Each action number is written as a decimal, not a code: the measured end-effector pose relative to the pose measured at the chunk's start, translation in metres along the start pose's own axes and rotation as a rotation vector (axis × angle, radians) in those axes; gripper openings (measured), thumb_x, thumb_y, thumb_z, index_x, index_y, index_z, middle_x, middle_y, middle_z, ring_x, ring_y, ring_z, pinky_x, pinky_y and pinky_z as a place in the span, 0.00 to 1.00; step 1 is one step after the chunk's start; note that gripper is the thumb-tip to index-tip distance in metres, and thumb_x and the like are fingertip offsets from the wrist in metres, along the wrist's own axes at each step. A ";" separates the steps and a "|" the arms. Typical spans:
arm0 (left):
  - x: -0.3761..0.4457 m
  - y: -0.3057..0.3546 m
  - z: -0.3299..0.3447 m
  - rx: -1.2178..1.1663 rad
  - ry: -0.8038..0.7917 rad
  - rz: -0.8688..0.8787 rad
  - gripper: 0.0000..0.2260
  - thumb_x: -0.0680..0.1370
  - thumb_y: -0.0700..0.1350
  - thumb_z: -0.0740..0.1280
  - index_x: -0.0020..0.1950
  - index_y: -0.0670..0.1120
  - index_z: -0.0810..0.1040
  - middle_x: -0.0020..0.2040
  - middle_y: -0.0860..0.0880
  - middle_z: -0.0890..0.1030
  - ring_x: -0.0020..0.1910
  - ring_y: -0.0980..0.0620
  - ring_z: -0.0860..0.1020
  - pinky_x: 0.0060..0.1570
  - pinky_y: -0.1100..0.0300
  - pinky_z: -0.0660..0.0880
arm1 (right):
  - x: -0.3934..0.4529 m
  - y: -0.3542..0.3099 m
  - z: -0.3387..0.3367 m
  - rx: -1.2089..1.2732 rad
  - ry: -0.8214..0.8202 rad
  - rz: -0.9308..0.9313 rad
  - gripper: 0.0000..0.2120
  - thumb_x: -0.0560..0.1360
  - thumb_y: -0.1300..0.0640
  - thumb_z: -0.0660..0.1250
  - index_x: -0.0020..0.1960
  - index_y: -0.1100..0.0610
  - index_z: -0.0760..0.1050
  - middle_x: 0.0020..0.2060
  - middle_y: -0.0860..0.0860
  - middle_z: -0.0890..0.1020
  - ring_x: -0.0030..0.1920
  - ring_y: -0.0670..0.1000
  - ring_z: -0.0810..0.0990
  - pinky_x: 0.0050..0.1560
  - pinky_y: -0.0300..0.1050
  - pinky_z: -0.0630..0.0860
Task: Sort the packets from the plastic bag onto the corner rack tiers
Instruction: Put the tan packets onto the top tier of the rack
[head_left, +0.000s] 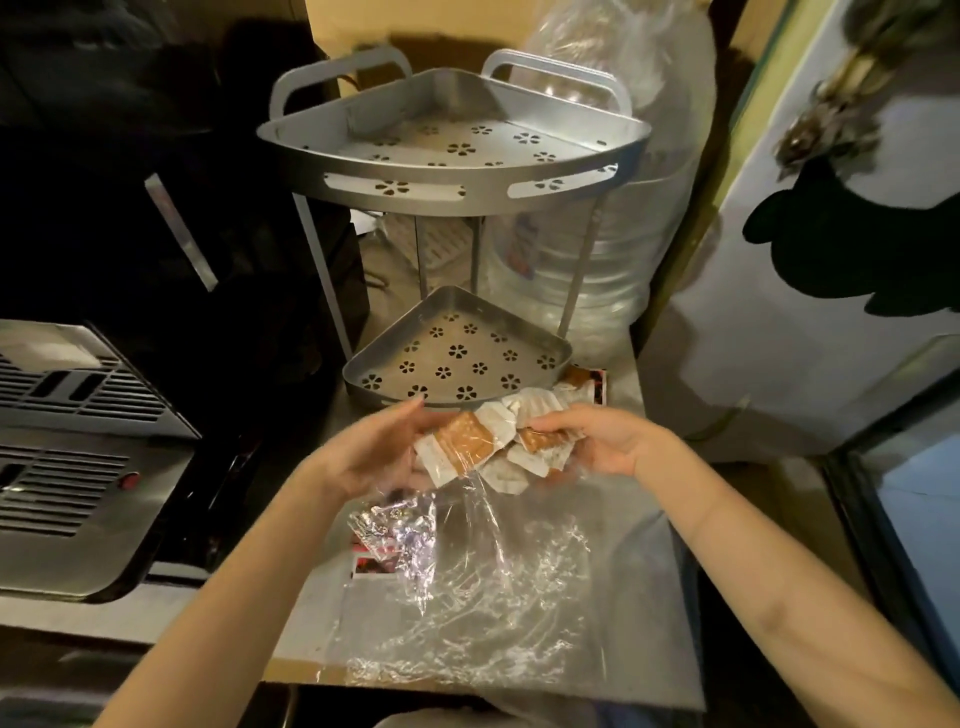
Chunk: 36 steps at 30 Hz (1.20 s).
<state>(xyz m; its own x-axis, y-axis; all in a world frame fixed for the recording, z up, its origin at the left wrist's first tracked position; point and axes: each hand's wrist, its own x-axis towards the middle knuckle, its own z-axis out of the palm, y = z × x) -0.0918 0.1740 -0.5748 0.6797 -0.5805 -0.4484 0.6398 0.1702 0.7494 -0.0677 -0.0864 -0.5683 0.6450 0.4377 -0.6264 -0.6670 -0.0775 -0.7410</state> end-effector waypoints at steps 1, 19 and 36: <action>0.002 -0.004 -0.007 -0.174 -0.069 0.023 0.36 0.66 0.63 0.69 0.67 0.44 0.70 0.61 0.40 0.77 0.55 0.44 0.79 0.56 0.48 0.76 | -0.003 -0.002 -0.002 0.013 0.007 -0.014 0.13 0.65 0.61 0.70 0.49 0.59 0.78 0.38 0.54 0.85 0.38 0.51 0.84 0.40 0.46 0.82; 0.016 0.007 0.085 0.122 0.227 0.248 0.22 0.65 0.44 0.73 0.56 0.36 0.76 0.46 0.43 0.84 0.41 0.50 0.83 0.38 0.61 0.78 | -0.045 -0.017 0.003 0.186 0.159 -0.300 0.27 0.60 0.59 0.74 0.59 0.62 0.76 0.48 0.59 0.83 0.46 0.55 0.84 0.42 0.51 0.82; -0.058 0.196 0.168 0.453 0.212 0.846 0.03 0.64 0.39 0.72 0.30 0.42 0.81 0.32 0.46 0.84 0.32 0.51 0.82 0.36 0.58 0.81 | -0.163 -0.193 0.061 -0.007 0.132 -0.871 0.18 0.60 0.61 0.71 0.50 0.57 0.78 0.38 0.51 0.85 0.39 0.48 0.84 0.39 0.47 0.81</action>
<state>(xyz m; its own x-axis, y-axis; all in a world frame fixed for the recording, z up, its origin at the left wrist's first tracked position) -0.0660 0.1073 -0.3200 0.9290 -0.2452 0.2771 -0.2554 0.1169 0.9598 -0.0665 -0.0879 -0.3086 0.9615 0.2368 0.1395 0.0840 0.2303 -0.9695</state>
